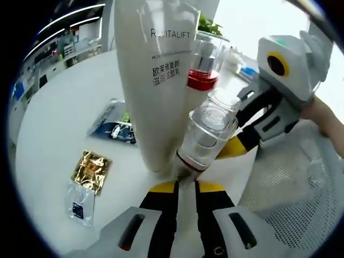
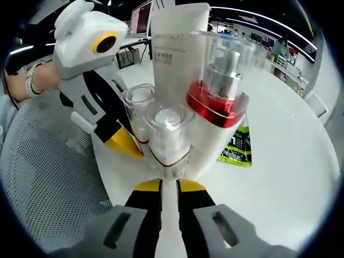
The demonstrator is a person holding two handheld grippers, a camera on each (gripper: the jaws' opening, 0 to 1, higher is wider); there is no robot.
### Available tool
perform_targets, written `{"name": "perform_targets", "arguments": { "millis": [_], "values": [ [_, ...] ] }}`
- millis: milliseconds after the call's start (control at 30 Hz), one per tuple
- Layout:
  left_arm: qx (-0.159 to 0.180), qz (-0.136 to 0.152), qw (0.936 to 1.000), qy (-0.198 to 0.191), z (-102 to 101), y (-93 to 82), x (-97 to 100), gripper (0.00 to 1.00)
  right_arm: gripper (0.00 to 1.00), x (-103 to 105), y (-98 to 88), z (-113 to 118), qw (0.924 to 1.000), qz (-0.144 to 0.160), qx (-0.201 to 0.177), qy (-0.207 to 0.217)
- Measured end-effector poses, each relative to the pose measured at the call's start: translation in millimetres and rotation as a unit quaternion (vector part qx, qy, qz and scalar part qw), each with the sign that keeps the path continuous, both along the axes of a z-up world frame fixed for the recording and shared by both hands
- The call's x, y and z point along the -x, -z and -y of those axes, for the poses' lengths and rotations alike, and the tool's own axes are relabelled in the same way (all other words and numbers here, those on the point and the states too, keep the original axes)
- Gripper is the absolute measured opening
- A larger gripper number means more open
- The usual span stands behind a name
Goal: Arrange the skincare products in the storage area until every visible bottle or jar stands upright without overlapping.
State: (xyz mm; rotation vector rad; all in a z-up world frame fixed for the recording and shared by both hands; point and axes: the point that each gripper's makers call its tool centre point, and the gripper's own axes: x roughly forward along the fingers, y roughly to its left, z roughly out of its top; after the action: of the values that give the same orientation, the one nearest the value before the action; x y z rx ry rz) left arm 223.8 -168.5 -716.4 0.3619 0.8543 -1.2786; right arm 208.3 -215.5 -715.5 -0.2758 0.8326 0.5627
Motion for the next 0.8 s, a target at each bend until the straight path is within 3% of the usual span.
{"name": "perform_targets", "arguments": {
  "millis": [800],
  "values": [
    [0.007,-0.009,0.9997,-0.022,3.5,2.1,-2.4,0.08,0.10,-1.5,0.5,2.4,0.9999,0.004,0.016,-0.004]
  ]
}}
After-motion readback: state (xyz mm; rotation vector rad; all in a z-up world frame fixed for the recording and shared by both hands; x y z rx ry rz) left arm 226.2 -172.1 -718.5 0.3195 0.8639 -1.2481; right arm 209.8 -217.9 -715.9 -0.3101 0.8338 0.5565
